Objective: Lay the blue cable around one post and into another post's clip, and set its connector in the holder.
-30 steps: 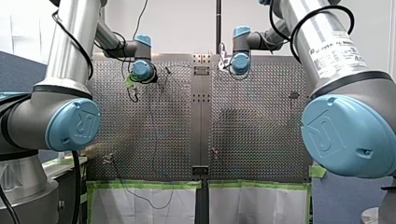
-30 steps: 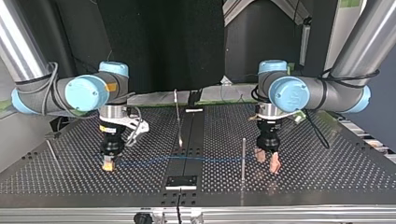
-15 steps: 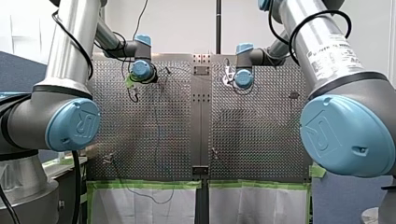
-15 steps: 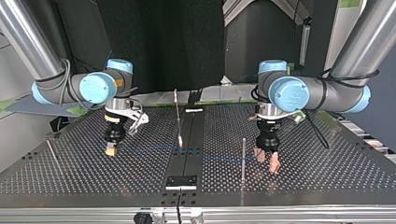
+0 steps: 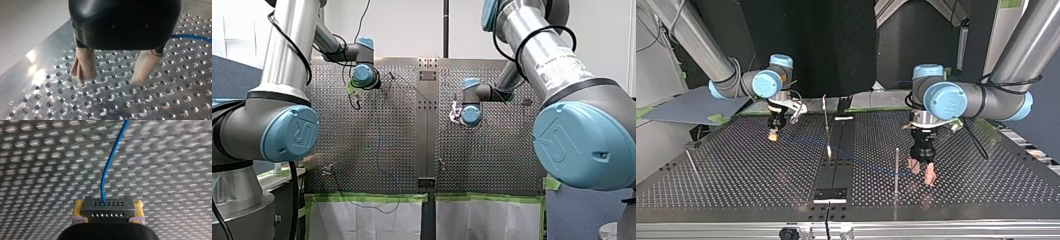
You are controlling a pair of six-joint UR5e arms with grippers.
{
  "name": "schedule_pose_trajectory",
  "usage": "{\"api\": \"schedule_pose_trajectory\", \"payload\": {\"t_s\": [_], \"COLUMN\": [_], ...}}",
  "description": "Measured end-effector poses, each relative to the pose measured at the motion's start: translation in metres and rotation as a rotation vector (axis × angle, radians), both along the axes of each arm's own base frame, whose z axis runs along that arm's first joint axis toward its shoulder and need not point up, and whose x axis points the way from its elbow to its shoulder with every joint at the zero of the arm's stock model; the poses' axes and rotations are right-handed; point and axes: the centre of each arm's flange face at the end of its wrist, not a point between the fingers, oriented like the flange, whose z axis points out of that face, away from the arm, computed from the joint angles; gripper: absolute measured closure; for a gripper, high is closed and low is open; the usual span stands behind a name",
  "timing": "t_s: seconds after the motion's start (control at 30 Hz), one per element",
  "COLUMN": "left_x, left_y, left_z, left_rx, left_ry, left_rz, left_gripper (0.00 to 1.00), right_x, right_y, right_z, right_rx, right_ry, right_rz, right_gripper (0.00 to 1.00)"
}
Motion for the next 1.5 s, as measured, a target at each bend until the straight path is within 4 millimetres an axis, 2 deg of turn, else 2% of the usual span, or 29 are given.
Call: {"api": "schedule_pose_trajectory", "payload": {"t_s": [0.3, 0.4, 0.87, 1.27, 1.5], "left_x": [0.000, 0.000, 0.000, 0.001, 0.001], "left_y": [0.000, 0.000, 0.000, 0.000, 0.000], "left_z": [0.000, 0.000, 0.000, 0.000, 0.000], "left_rx": [0.000, 0.000, -0.001, 0.000, 0.000], "left_ry": [-0.001, -0.001, -0.002, -0.002, -0.002], "left_rz": [0.000, 0.000, 0.000, -0.004, -0.005], "left_gripper": [0.00, 0.00, 0.00, 0.00, 0.00], "right_x": [-0.009, -0.015, -0.038, -0.074, -0.094], "right_y": [0.020, 0.024, 0.050, 0.084, 0.112], "right_z": [-0.082, -0.099, -0.145, -0.232, -0.277], "right_rx": [0.069, 0.080, 0.097, 0.186, 0.238], "right_ry": [0.022, 0.028, 0.031, 0.034, 0.060], "right_rz": [-0.048, -0.059, -0.073, -0.122, -0.132], "right_gripper": [1.00, 1.00, 1.00, 1.00, 1.00]}}
